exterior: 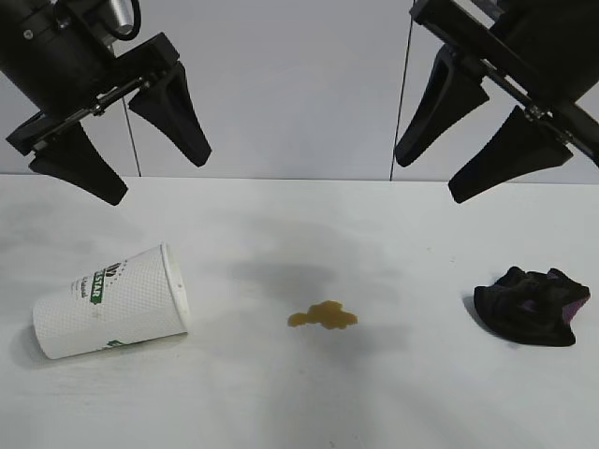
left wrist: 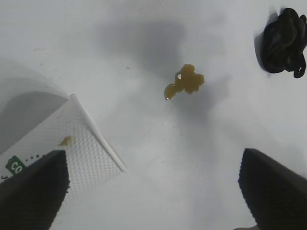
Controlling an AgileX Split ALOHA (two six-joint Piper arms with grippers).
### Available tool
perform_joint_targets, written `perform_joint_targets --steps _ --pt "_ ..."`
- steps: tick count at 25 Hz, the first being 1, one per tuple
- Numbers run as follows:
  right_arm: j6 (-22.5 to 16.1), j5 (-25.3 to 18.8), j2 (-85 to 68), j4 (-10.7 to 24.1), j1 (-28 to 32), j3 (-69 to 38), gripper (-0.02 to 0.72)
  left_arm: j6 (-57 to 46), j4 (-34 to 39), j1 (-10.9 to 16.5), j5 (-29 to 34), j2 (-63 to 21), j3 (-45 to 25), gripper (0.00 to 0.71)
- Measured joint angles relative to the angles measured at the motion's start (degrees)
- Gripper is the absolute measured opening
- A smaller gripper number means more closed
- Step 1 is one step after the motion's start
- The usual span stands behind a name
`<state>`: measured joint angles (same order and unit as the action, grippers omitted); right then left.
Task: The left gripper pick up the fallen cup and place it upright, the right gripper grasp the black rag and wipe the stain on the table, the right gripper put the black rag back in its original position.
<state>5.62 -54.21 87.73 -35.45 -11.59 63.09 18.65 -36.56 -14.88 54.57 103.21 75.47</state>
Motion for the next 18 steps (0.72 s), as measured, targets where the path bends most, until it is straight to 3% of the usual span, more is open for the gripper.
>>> perform_joint_targets --steps 18 --pt "0.0 0.0 0.0 0.0 0.0 0.0 0.37 0.0 0.0 0.0 -0.45 0.0 0.0 0.695"
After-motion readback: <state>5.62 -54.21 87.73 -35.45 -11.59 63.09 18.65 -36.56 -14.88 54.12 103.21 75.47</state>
